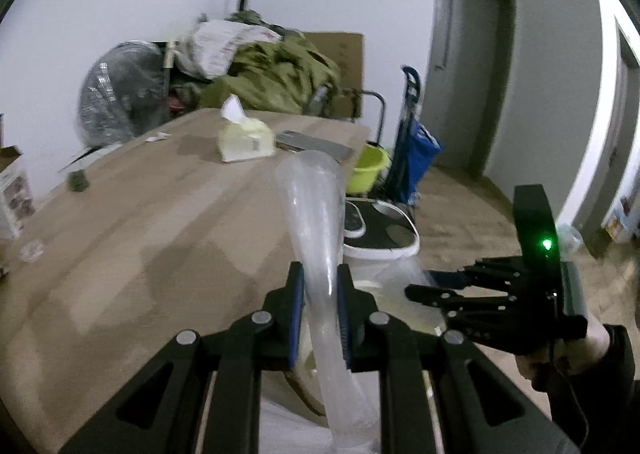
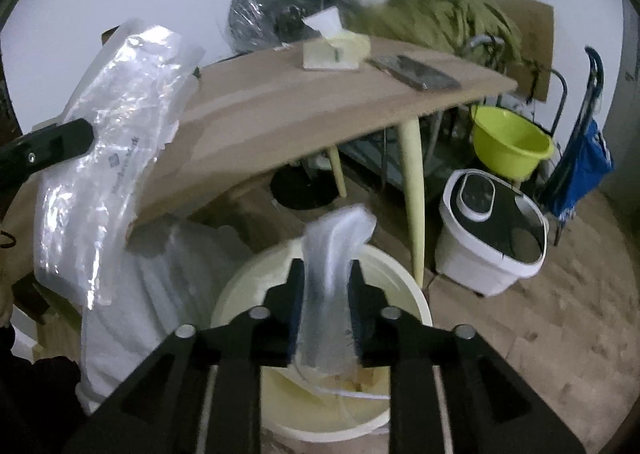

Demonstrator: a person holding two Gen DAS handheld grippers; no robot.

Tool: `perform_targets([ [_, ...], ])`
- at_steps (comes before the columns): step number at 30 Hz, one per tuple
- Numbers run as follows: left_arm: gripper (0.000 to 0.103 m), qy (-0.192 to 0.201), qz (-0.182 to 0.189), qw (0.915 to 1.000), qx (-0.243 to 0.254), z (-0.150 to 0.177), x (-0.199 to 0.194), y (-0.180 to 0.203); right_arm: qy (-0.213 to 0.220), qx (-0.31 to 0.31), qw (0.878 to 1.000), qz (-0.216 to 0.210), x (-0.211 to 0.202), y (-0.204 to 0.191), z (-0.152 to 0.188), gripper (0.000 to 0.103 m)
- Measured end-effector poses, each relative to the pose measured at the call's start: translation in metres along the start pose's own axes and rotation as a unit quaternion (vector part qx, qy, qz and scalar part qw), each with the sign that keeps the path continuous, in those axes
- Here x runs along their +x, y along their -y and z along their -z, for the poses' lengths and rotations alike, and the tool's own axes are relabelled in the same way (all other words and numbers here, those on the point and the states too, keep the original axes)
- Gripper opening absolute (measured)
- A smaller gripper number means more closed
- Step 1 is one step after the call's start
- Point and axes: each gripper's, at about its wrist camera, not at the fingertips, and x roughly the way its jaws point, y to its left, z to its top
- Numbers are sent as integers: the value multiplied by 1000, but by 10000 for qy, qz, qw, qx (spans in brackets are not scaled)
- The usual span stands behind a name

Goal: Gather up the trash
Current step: 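Open the right tool over the bucket to drop the mask while the left tool drops the sleeve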

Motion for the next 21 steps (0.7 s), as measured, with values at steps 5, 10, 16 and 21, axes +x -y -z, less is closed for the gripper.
perform_targets([
  [5, 14, -300, 248, 9988, 290, 5, 26, 18, -77, 207, 9997, 75, -1, 14, 18, 37],
  [10, 15, -649, 453, 9951, 589, 13, 57, 38, -94, 425, 9987, 260, -3, 35, 28, 37],
  [16, 18, -1170, 564, 9894, 652, 21, 93, 46, -146, 642, 9969, 419, 0, 55, 35, 37],
  [21, 21, -1619, 698, 9822, 647, 33, 119, 49, -212, 734, 9960, 473, 4, 62, 38, 37],
])
